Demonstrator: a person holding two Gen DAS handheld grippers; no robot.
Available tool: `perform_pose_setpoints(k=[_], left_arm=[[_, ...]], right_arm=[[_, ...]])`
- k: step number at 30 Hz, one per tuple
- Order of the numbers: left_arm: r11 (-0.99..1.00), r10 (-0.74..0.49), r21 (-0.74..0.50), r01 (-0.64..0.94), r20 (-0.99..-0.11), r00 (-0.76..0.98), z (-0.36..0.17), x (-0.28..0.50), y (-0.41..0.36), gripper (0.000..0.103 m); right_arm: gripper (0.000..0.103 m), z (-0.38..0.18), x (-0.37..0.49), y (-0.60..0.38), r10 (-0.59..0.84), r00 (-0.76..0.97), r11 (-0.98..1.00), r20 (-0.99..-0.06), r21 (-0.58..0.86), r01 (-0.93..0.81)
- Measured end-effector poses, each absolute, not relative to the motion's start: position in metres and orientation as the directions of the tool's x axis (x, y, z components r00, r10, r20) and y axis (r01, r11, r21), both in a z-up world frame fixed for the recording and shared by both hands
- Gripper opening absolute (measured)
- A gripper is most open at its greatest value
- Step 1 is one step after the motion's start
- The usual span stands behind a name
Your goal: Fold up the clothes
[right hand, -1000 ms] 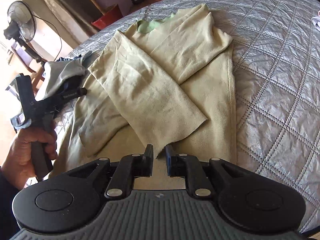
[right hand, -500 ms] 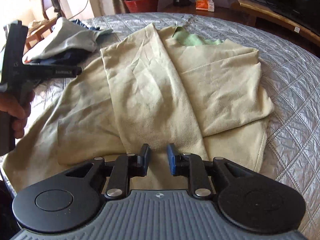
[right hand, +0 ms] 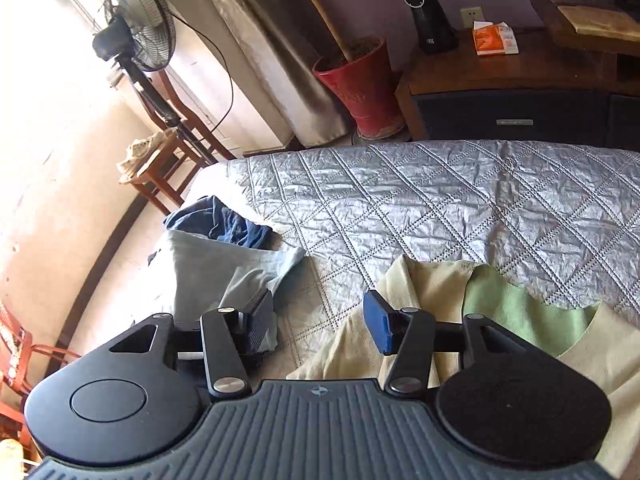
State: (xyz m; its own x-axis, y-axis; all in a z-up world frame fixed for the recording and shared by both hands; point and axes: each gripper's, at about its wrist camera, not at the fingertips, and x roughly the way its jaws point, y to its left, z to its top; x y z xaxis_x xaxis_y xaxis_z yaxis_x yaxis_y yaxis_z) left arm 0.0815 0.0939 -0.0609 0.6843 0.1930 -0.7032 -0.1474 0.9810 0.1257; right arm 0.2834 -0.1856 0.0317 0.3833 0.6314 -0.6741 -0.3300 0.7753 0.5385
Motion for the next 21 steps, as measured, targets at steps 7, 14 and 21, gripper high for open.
perform_pose_setpoints(k=[7, 14, 21], left_arm=[[0.985, 0.172, 0.114, -0.13, -0.705, 0.687, -0.06, 0.081, 0.094, 0.056], [0.987, 0.159, 0.114, -0.111, -0.711, 0.684, -0.062, 0.081, 0.091, 0.056], [0.982, 0.18, 0.169, -0.083, -0.715, 0.675, -0.069, 0.083, 0.08, 0.058]], right_arm=[[0.042, -0.017, 0.331, -0.179, 0.576, 0.317, 0.817, -0.754, 0.523, -0.241], [0.038, -0.047, 0.349, -0.174, 0.557, 0.311, 0.831, -0.77, 0.512, -0.22], [0.006, -0.056, 0.355, -0.146, 0.58, 0.291, 0.808, -0.76, 0.492, -0.324]])
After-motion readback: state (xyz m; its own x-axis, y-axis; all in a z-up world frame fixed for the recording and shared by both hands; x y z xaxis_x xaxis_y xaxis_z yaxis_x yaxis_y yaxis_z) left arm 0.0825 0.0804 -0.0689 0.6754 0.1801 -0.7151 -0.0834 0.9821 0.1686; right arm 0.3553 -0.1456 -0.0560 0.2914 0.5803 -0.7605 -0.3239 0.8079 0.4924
